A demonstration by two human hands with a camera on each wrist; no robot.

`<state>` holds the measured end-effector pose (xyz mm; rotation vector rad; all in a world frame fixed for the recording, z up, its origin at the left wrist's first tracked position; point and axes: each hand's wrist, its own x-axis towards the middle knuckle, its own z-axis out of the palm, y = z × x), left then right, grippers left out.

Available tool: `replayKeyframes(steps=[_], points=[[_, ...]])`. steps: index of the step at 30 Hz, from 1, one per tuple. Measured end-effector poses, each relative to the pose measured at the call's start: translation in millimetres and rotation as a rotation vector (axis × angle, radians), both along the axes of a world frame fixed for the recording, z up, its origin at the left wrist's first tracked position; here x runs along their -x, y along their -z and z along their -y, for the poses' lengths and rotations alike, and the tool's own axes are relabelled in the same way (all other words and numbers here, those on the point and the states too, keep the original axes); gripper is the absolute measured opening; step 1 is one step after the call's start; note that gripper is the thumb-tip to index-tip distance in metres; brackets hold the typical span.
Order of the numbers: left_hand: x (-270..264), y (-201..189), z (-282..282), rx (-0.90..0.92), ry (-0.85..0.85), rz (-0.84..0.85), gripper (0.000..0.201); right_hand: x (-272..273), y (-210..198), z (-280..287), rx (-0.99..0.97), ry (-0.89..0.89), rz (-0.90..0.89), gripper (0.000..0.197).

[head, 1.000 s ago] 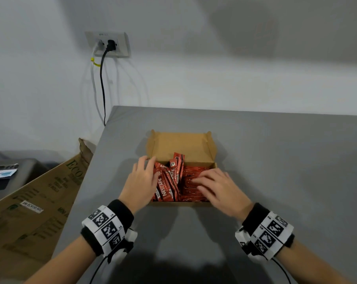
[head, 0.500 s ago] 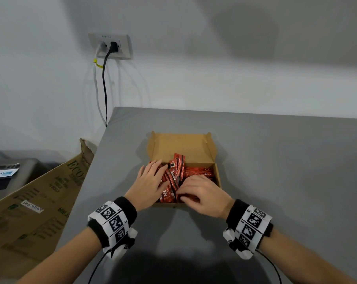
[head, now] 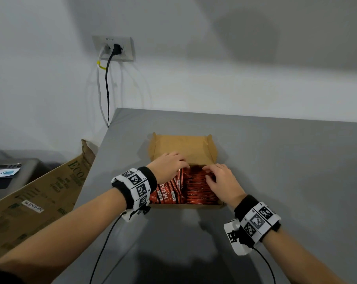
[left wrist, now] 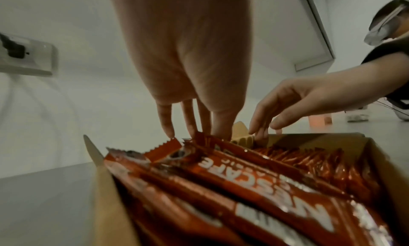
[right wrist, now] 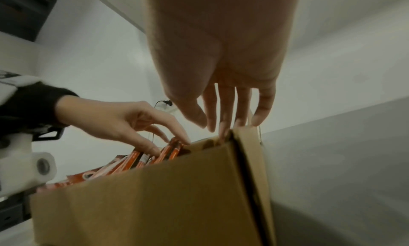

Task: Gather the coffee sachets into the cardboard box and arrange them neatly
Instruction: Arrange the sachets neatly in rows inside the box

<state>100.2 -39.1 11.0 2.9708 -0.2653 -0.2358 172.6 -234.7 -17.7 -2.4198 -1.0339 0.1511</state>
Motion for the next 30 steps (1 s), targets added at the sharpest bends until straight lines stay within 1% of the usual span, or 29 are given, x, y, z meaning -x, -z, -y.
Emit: replayKeyframes(steps=[2, 4, 7, 11, 14, 16, 17, 19, 20, 21, 22, 23, 25, 26, 28, 30], points=[[-1.2, 0.4, -1.0, 0.03, -0.028, 0.008, 0.039, -2.3, 0.0, 3.3, -0.039, 0.016, -0.054, 0.025], [-1.4, -0.3, -4.0, 0.117, -0.079, -0.025, 0.037, -3.6, 0.4, 5.6, -0.053, 0.007, -0.073, 0.024], [0.0, -4.5, -9.2, 0.247, -0.15, -0.056, 0.033, -3.6, -0.1, 6.7, -0.067, -0.005, -0.074, 0.023], [4.1, -12.3, -14.9, 0.307, -0.185, -0.039, 0.024, 0.5, -4.2, 4.1, -0.132, -0.032, -0.036, 0.02], [7.9, -20.4, -19.8, 0.345, -0.194, 0.08, 0.02, 7.3, -8.0, -2.9, -0.189, -0.081, -0.034, 0.019], [10.4, -25.1, -22.9, 0.414, -0.202, 0.198, 0.019, 10.6, -12.4, -8.3, -0.233, -0.085, -0.061, 0.021], [11.5, -26.8, -23.2, 0.463, -0.203, 0.268, 0.02, 12.0, -15.1, -11.2, -0.256, -0.08, -0.081, 0.025], [13.7, -28.9, -19.7, 0.543, -0.17, 0.401, 0.028, 11.9, -19.0, -16.8, -0.277, -0.085, -0.144, 0.039], [14.7, -28.5, -16.3, 0.571, -0.147, 0.439, 0.033, 10.8, -20.3, -19.1, -0.268, -0.098, -0.177, 0.045], [15.6, -27.4, -12.0, 0.598, -0.131, 0.461, 0.037, 9.1, -20.6, -21.6, -0.26, -0.114, -0.191, 0.047], [16.4, -25.6, -7.5, 0.628, -0.124, 0.474, 0.036, 7.1, -20.5, -23.3, -0.263, -0.125, -0.175, 0.041], [17.3, -23.6, -3.3, 0.658, -0.125, 0.482, 0.033, 5.0, -20.5, -23.7, -0.268, -0.124, -0.13, 0.03], [19.6, -20.7, 3.5, 0.734, -0.178, 0.455, 0.024, 1.6, -20.1, -21.2, -0.292, -0.096, 0.005, 0.013], [21.5, -20.5, 6.9, 0.793, -0.23, 0.41, 0.019, 0.8, -19.2, -18.4, -0.31, -0.08, 0.08, 0.01], [24.2, -18.5, 13.4, 0.9, -0.333, 0.328, 0.012, 2.6, -17.0, -13.6, -0.338, -0.059, 0.201, 0.011], [25.1, -16.2, 18.5, 0.92, -0.394, 0.328, 0.007, 6.9, -15.2, -10.3, -0.357, -0.04, 0.239, 0.013]])
